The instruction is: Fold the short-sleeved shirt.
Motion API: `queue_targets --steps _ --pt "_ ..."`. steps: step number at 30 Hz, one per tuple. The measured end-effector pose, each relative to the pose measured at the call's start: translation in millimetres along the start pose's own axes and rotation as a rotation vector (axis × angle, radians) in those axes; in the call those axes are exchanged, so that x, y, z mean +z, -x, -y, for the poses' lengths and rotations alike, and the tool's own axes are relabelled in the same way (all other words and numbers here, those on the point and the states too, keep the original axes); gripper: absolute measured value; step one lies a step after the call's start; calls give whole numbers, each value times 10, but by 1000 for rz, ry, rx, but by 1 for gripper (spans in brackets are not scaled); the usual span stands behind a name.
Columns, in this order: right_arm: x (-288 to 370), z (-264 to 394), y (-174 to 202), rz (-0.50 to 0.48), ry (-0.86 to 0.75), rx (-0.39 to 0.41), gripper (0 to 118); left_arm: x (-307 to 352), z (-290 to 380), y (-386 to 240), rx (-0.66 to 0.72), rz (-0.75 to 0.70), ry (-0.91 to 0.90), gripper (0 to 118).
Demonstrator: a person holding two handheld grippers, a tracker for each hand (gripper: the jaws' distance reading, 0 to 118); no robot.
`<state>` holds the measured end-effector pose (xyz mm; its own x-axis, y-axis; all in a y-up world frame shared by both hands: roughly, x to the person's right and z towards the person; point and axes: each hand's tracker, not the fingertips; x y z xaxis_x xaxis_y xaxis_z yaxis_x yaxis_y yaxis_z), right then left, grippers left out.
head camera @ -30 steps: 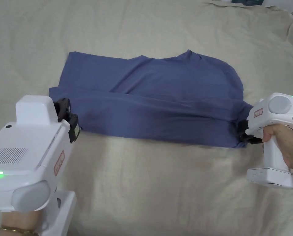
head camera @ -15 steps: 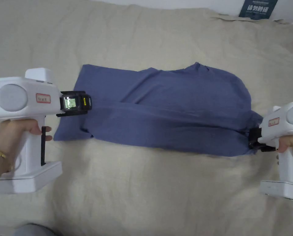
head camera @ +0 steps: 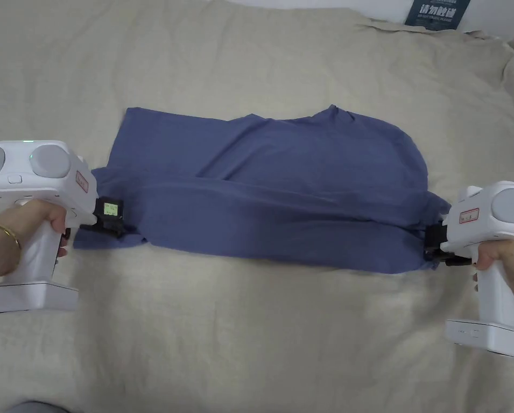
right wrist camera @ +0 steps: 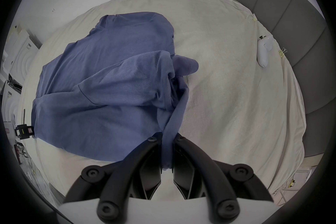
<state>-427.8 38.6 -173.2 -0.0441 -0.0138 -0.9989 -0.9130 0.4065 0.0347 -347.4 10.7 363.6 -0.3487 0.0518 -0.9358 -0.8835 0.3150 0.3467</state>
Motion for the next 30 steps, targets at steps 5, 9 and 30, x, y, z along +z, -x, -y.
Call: queue_targets --steps 5,9,30 --pt "-17 15 11 5 -1 -2 8 42 58 -41 16 -10 -22 2" --pt "17 51 44 13 -2 36 7 142 97 -73 33 42 -59 1" --pt "1059 1360 -588 -147 -49 -24 7 923 1490 676 80 186 -192 0"
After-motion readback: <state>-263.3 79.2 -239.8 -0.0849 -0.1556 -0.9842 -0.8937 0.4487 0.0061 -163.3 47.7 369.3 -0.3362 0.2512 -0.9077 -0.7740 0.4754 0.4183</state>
